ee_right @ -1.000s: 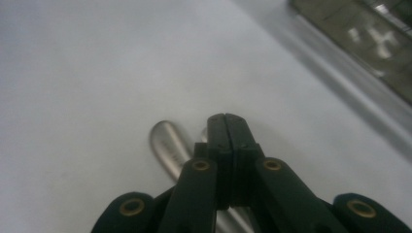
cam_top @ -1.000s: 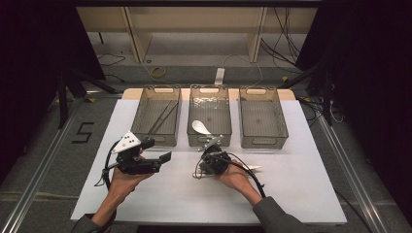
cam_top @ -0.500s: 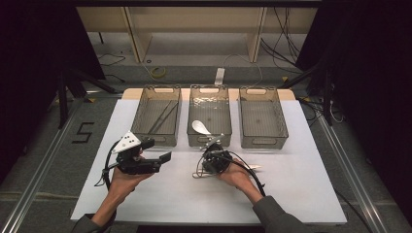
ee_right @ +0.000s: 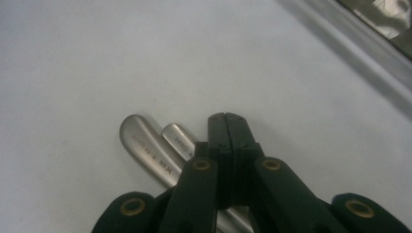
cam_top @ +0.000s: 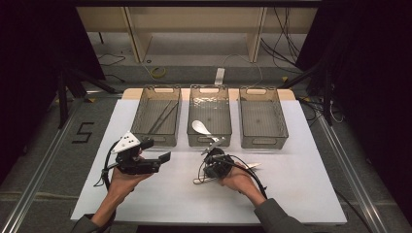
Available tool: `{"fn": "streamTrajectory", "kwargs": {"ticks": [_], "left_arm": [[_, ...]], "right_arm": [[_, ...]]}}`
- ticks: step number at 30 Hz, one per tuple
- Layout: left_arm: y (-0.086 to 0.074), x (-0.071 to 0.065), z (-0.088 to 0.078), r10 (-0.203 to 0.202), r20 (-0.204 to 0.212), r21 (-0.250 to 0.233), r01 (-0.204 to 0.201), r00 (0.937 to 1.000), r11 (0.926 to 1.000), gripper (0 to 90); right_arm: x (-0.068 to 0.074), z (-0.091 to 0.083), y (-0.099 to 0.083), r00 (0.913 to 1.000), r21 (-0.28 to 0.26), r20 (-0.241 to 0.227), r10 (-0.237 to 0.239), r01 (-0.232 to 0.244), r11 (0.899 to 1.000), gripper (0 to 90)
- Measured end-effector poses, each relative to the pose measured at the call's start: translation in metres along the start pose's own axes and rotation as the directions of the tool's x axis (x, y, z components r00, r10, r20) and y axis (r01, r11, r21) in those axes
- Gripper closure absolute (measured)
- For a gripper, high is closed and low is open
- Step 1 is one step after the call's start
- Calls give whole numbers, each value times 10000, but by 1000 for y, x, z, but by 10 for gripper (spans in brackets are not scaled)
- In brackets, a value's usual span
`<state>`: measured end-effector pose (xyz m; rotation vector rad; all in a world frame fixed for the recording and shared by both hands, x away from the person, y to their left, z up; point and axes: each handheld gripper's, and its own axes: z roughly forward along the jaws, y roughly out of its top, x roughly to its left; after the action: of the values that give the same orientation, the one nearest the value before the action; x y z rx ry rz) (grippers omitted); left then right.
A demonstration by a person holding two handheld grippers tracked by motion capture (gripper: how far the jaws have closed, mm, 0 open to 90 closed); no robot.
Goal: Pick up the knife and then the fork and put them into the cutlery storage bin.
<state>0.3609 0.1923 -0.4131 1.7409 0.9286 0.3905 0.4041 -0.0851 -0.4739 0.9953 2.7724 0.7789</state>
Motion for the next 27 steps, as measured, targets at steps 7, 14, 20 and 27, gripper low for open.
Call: {"fn": "streamTrajectory", "kwargs": {"ticks": [7,14,20,27], "left_arm": [[0,0,-1,-24,-40,-18,24,10000,10000,155],[-1,0,-1,5,-62,17,-4,10000,10000,155],[-1,0,-1,15,-85,25,-14,10000,10000,155],[-1,0,-2,7,-120,-31,-8,9999,10000,155]], "right_arm": [[8,-7,-13,9994,100,-251,-239,241,9997,900],[19,-17,-27,9973,431,-351,-650,665,9969,900],[26,-26,-41,9947,586,-483,-903,930,9939,900],[27,-36,-58,9942,721,-523,-941,977,9926,900]]}}
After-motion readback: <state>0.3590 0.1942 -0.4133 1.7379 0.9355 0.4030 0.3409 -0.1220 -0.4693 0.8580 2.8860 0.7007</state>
